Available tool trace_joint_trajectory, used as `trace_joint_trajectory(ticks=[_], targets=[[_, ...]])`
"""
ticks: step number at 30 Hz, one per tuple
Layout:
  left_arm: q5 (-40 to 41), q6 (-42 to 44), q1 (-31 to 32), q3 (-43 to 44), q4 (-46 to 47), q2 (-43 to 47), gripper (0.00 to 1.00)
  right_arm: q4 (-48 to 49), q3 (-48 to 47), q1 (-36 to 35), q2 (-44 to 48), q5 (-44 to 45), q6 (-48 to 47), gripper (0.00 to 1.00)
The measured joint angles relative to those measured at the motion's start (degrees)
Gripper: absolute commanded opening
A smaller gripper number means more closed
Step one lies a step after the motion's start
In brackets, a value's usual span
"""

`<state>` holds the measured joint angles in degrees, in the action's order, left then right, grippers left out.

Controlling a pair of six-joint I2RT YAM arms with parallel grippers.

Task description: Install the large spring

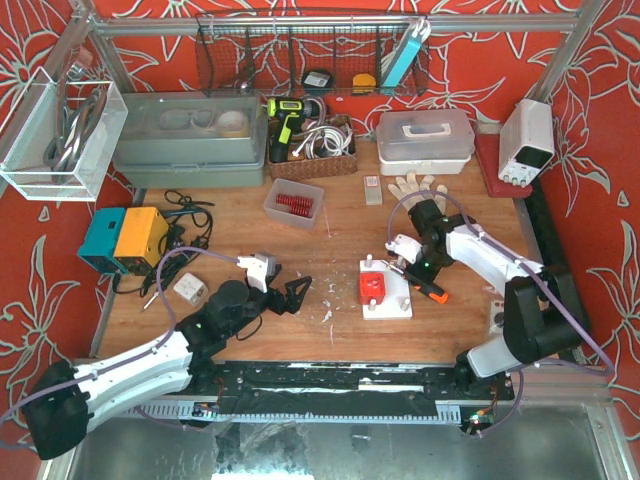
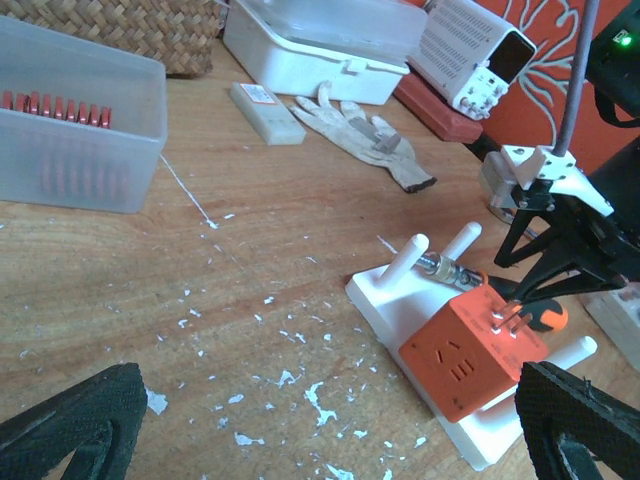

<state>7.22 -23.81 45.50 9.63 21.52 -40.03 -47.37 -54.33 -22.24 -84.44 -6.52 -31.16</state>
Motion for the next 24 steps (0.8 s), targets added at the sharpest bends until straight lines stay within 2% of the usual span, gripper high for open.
trace_joint_trajectory(ticks=[18, 24], targets=[[0.7, 0.0, 0.0, 0.0, 0.0, -1.5, 1.00, 3.4, 0.0, 1.4, -6.6, -1.7, -1.2, 0.45], [0.9, 0.0, 0.0, 0.0, 0.0, -1.5, 1.00, 3.7, 0.0, 1.4, -6.6, -2.6, -1.7, 0.30]])
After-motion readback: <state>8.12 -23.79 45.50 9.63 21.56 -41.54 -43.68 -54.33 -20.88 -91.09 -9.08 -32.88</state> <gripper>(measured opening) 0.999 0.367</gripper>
